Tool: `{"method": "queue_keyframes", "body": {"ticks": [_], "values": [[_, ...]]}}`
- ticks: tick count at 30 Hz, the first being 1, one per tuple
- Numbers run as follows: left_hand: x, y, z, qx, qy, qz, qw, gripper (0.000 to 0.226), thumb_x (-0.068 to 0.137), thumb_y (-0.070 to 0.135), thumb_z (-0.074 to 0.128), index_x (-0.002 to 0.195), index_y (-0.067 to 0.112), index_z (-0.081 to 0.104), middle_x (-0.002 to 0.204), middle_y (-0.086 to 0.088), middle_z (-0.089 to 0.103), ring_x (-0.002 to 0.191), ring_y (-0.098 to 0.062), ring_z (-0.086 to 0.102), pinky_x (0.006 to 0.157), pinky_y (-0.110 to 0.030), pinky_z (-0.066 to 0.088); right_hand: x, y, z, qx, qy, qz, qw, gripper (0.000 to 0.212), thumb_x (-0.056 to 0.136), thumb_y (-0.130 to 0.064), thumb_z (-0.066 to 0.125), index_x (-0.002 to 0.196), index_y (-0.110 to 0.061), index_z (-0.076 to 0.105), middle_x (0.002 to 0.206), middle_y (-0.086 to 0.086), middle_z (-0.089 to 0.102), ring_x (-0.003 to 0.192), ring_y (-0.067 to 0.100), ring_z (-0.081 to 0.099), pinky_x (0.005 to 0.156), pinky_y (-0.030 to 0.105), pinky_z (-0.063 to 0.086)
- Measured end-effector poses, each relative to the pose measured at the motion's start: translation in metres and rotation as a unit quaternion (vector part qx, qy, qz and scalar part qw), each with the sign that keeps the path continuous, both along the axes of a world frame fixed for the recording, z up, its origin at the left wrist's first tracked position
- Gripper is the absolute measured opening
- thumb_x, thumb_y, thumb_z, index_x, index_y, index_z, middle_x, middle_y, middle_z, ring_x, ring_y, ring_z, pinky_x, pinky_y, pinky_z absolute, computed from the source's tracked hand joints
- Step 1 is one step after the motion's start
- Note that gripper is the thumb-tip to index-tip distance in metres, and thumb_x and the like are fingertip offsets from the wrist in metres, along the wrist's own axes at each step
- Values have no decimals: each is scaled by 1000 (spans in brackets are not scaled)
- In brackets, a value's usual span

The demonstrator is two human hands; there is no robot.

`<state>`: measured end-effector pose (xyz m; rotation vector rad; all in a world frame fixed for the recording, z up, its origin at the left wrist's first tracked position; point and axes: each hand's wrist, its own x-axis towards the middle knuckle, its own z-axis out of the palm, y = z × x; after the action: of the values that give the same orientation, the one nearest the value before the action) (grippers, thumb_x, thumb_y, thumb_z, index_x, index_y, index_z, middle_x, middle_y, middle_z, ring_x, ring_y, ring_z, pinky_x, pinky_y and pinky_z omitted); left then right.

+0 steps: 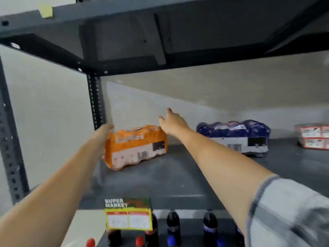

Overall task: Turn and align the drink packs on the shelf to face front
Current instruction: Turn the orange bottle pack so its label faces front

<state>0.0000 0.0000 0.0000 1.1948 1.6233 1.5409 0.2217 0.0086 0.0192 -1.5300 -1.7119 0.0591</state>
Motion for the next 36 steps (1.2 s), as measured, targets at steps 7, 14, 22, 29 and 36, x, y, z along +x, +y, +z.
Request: {"method": "queue_keyframes", "body": {"ticks": [7, 14, 22, 29, 36], "values": [[-13, 36, -11, -67, -113, -108, 985, 30, 77, 28, 71, 103, 13, 65, 83, -13, 72, 62, -27, 65, 49, -31, 52, -22, 50, 0, -277, 124, 70, 950, 68, 95, -55, 50, 147, -12, 41, 151, 18, 45, 130, 39, 50, 99, 52, 49], [-11, 34, -13, 27, -97, -130, 986, 77, 63, 29, 81, 131, 7, 51, 111, -18, 70, 89, -35, 70, 72, -46, 58, -10, 34, 8, -169, 80, 49, 981, 71, 97, -33, 58, 157, -18, 21, 159, 14, 31, 138, 37, 40, 102, 46, 42], [0, -10, -24, 169, 54, -253, 951, 111, 54, 37, 77, 149, 29, 20, 132, -1, 52, 113, -25, 60, 90, -50, 55, 31, -12, -9, -185, 170, 87, 964, 80, 81, -15, 80, 145, -15, 33, 141, 14, 52, 117, 35, 61, 92, 53, 55], [-7, -31, -49, 198, 55, -300, 932, 99, 60, 35, 73, 141, 48, 18, 126, 22, 44, 112, -6, 53, 81, -25, 51, 31, -47, -44, -176, 104, 146, 968, 94, 85, -20, 75, 153, -24, 10, 145, 6, 46, 129, 28, 51, 102, 45, 49], [44, -61, -39, 238, 23, -44, 970, 76, 93, 46, 50, 157, 32, 10, 167, 8, -3, 154, -16, -2, 123, -49, 10, 18, -54, -29, -113, 242, 120, 956, 84, 89, -76, 16, 158, -28, 12, 161, 6, 30, 144, 31, 35, 115, 53, 31]]}}
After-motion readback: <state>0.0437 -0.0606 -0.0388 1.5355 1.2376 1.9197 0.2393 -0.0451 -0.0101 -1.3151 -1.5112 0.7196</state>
